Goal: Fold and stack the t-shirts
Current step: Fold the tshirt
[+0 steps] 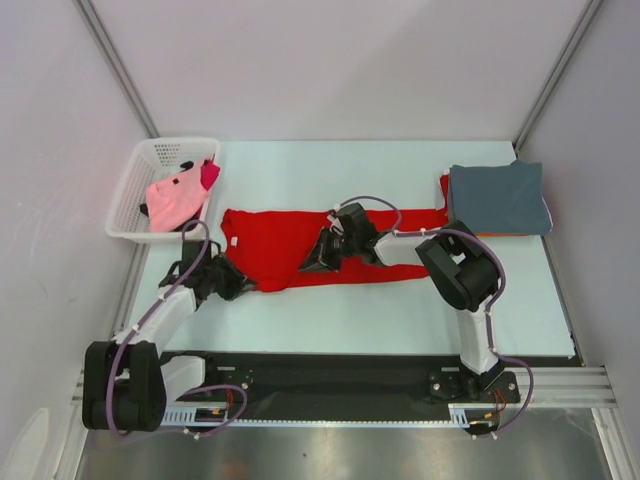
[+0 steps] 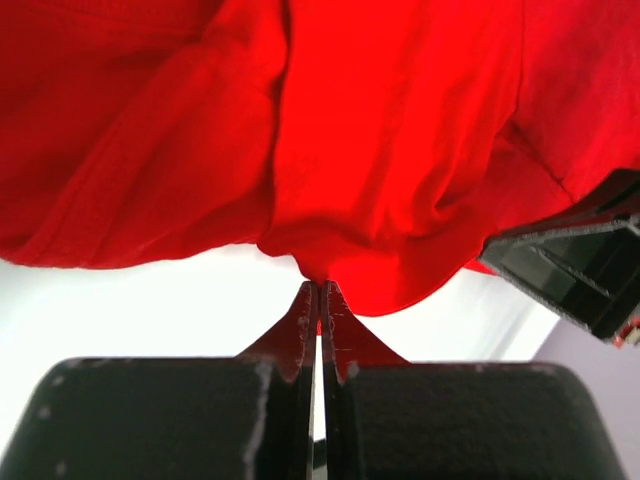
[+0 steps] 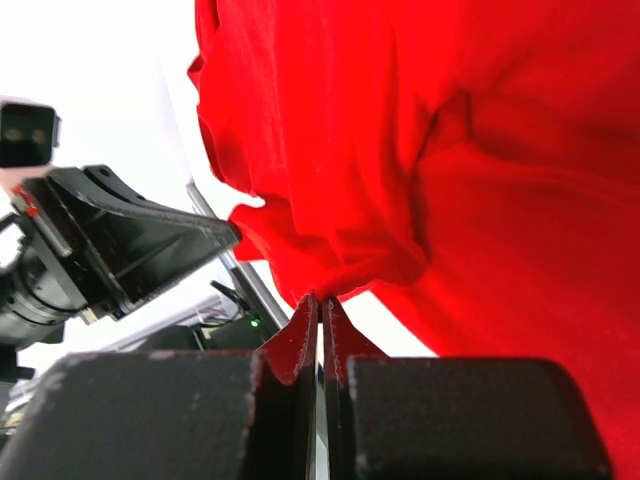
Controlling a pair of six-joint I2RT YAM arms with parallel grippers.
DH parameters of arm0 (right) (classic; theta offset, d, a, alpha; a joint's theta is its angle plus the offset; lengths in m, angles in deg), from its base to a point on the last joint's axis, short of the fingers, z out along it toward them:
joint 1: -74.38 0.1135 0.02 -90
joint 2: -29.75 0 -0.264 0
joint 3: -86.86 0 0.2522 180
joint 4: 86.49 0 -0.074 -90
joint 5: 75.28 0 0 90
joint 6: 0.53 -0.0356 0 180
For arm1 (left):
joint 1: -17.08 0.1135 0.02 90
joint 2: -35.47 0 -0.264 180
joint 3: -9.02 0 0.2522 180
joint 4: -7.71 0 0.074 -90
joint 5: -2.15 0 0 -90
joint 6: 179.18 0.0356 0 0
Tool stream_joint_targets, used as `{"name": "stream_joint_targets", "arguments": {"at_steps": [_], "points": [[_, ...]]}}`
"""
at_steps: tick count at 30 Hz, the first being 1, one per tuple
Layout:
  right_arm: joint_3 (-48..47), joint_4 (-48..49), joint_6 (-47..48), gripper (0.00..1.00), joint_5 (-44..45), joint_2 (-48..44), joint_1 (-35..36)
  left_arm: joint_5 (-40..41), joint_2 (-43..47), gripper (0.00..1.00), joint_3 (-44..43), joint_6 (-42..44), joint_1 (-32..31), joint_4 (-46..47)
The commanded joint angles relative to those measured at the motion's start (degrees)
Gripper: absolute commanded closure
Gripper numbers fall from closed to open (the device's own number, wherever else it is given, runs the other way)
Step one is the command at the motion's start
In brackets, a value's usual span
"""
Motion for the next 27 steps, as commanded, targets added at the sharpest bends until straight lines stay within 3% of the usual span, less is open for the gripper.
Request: {"name": "stream_joint_targets", "arguments": {"at_steps": [1, 13, 18, 27], "points": [[-2.01, 3.82, -3.69, 1.00, -2.32, 1.59, -1.01, -4.61, -1.63, 0.99, -2.04, 0.84, 1.56, 2.26], [-0.52, 8.22, -9.76, 1.00, -0.75, 2.47, -2.86, -6.11, -6.38, 0.97, -7.05, 0.83, 5.34, 3.32], [-0.69, 8.58, -11.16, 1.00, -0.48, 3.61, -2.77, -6.28, -8.93, 0.86, -7.40, 0.31, 5.43, 5.69], [1.07, 13.49, -15.12, 0.98, 2.33, 3.97, -2.77, -5.06, -11.75, 0.87, -9.33, -1.27, 5.43, 8.77]]}}
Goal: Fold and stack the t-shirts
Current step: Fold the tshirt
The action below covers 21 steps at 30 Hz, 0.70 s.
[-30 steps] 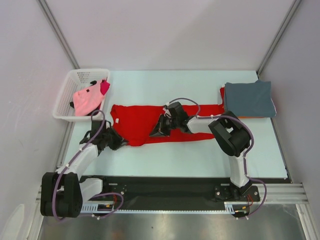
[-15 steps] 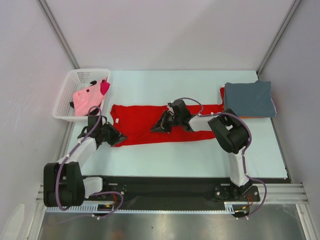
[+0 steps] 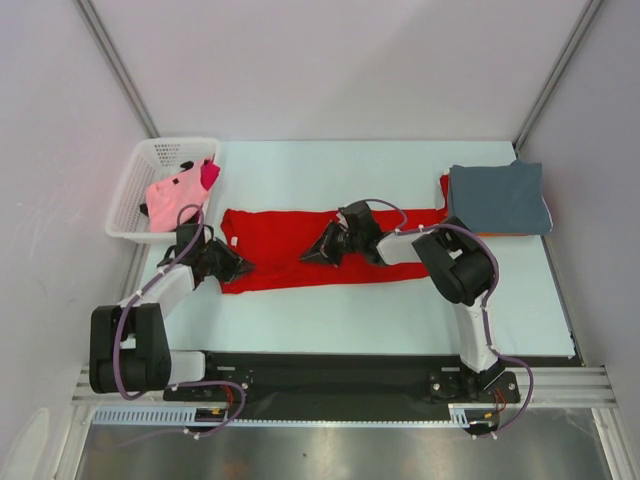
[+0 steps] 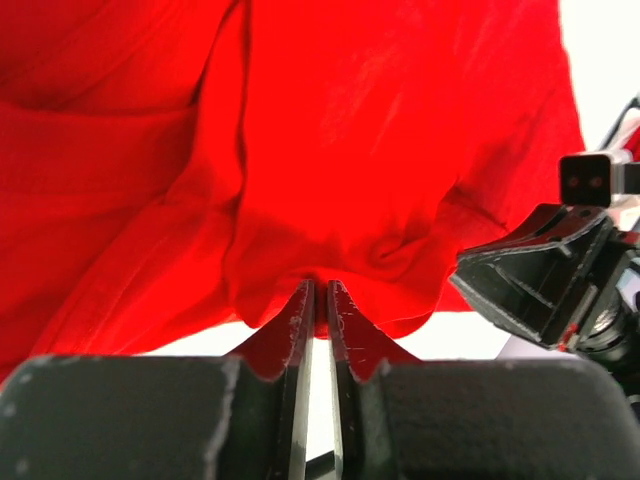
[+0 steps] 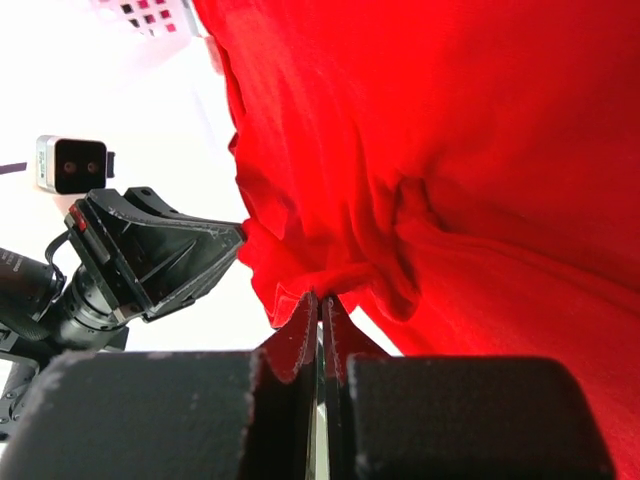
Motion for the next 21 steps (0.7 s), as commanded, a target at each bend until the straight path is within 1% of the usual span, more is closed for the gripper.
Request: {"name": "stream_joint_targets", "arguments": {"at_steps": [1, 2, 3, 4, 5, 6, 9, 14, 15, 19, 21], "points": [[0.52, 5.48, -2.86, 0.97, 2.13, 0.56, 0.09, 0.52, -0.45, 0.86, -3.35, -1.10, 0.64, 3.39], [0.44, 5.48, -2.86, 0.87, 2.40, 0.56, 0.10, 1.22, -0.80, 0.85, -3.53, -1.27, 0.56, 3.48], [0.17, 5.05, -2.52, 0.77, 2.92, 0.30, 0.18, 1.48, -1.06, 0.80, -3.88, -1.45, 0.64, 3.57], [0.00, 2.61, -1.90, 0.60, 4.32, -0.06, 0.36, 1.31, -1.33, 0.77, -4.05, -1.28, 0.64, 3.57], [-0.09, 1.62, -0.24, 0.59, 5.03, -1.19, 0.45, 1.22, -1.59, 0.76, -4.23, -1.19, 0.64, 3.66], [0.08, 1.01, 0.64, 0.59, 5.73, -1.72, 0.45, 1.31, -1.51, 0.73, -4.23, -1.19, 0.64, 3.57], [0.52, 0.74, 3.53, 0.59, 5.57, -3.48, 0.36, 1.92, -0.72, 0.71, -3.71, -1.01, 0.64, 3.66], [-1.67, -6.11, 12.68, 0.60, 6.97, -5.51, 1.67, 2.54, 0.95, 0.70, -2.39, -0.31, 0.55, 3.66], [-1.76, -7.25, 14.87, 0.60, 7.14, -5.86, 2.03, 2.54, 1.48, 0.69, -1.95, -0.22, 0.64, 3.48], [-3.60, -10.68, 18.04, 0.60, 8.81, -6.38, 3.26, 2.80, 3.85, 0.62, -0.98, 1.53, 0.64, 3.04], [-4.13, -13.39, 20.68, 0.60, 11.52, -7.78, 4.04, 3.59, 5.34, 0.61, 0.07, 2.06, 0.55, 2.69]]}}
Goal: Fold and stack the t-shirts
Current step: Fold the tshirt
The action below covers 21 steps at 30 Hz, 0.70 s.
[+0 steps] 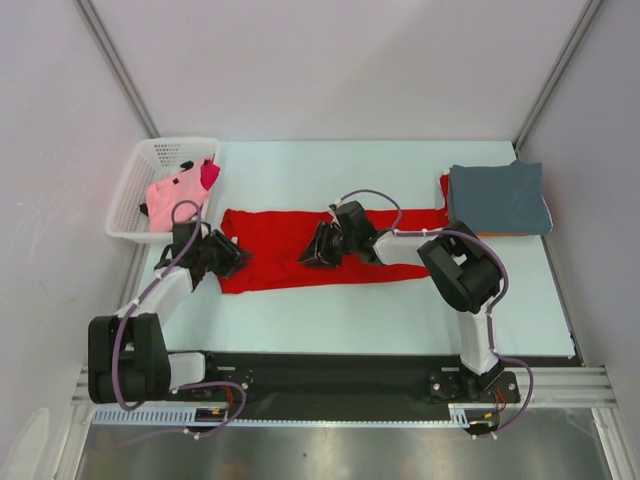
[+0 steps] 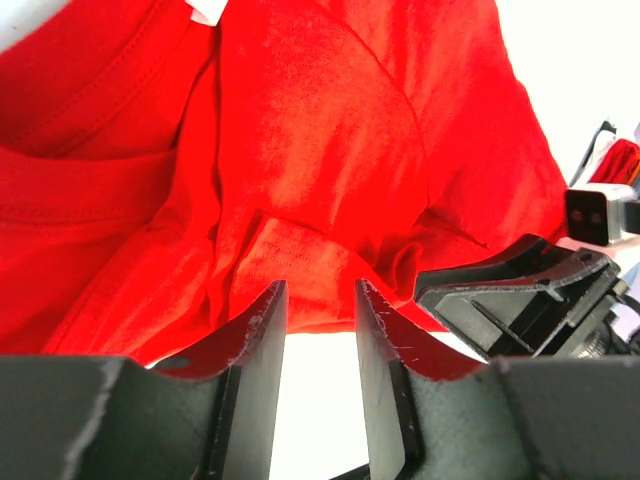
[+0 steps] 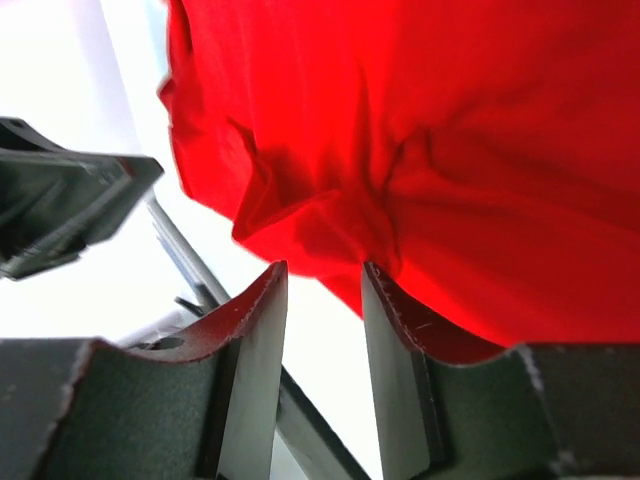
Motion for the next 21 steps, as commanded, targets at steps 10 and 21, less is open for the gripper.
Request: {"name": "stream_joint_targets", "arguments": {"at_steps": [10, 21], "points": [[-1.44, -5.81, 18.10, 0.47, 5.80, -5.12, 1.82, 5.93, 7.38, 0.40, 4.02, 5.23, -2.69, 2.33], [-6.10, -9.68, 20.04, 0.59, 6.86, -0.19, 3.76, 13.67, 5.71, 0.51, 7.89, 3.65, -8.41, 6.72]]}}
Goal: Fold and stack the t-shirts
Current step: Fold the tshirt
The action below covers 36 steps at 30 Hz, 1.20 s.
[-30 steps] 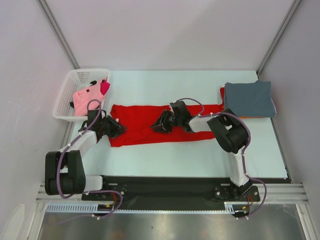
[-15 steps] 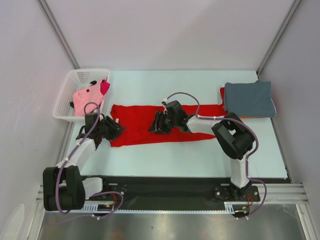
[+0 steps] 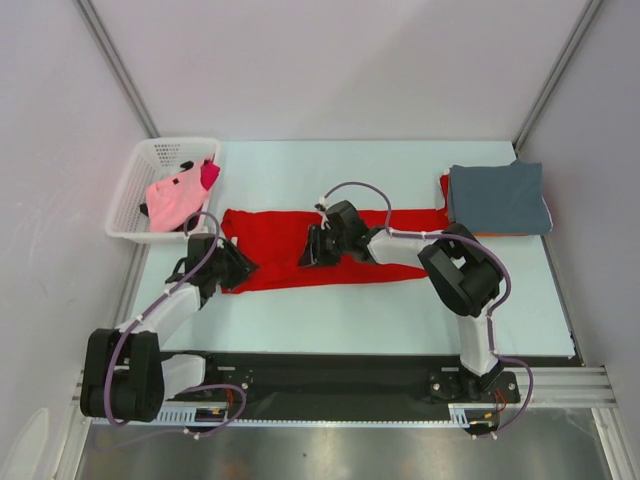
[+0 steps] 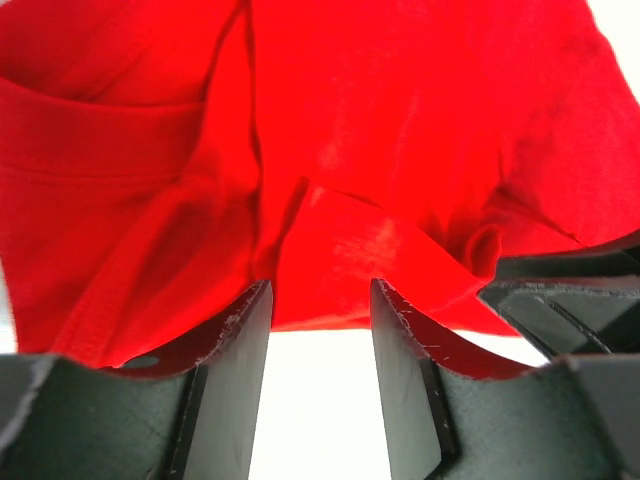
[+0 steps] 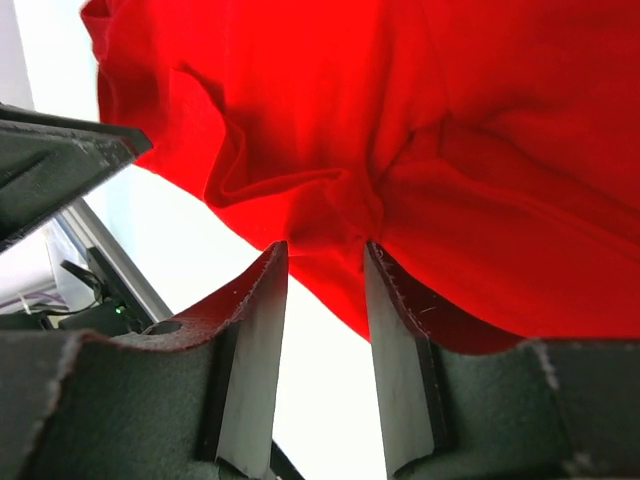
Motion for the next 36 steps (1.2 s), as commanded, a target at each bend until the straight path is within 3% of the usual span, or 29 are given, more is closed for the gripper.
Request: {"name": "stream_joint_targets", "arguments": {"at_steps": [1, 11, 21, 25, 30, 33, 36], "points": [[-2.75, -1.05, 1.88, 0.58, 0.58, 1.60, 0.85, 3.53, -0.23, 0.51, 0.37, 0.41, -0.59, 3.07], [-3.55, -1.75, 2.05, 0.66, -0.12, 2.92, 0.76, 6.17, -1.98, 0.53, 0.99, 1.29, -1.11, 2.54], [-4.34, -2.01, 1.53, 0.99, -2.14, 3.63, 0.50, 5.99, -6.12, 0.73, 1.52, -0.38, -3.40, 5.62], [-4.95, -4.90, 1.09, 1.00, -3.63, 2.66, 0.06, 6.87, -5.07, 0.86, 1.52, -0.38, -3.49, 5.10], [-7.15, -11.06, 1.53, 1.00, -5.65, 2.48, -1.25, 8.19, -3.05, 0.92, 0.99, -0.03, -3.49, 3.08], [-7.15, -13.52, 2.32, 0.95, -6.36, 2.22, -1.61, 8.54, -2.61, 1.00, 0.81, 0.15, -3.49, 2.28], [-6.89, -15.02, 2.93, 0.91, -5.83, 2.40, -1.70, 8.98, -2.61, 1.00, 0.81, 0.06, -3.49, 1.67]]}}
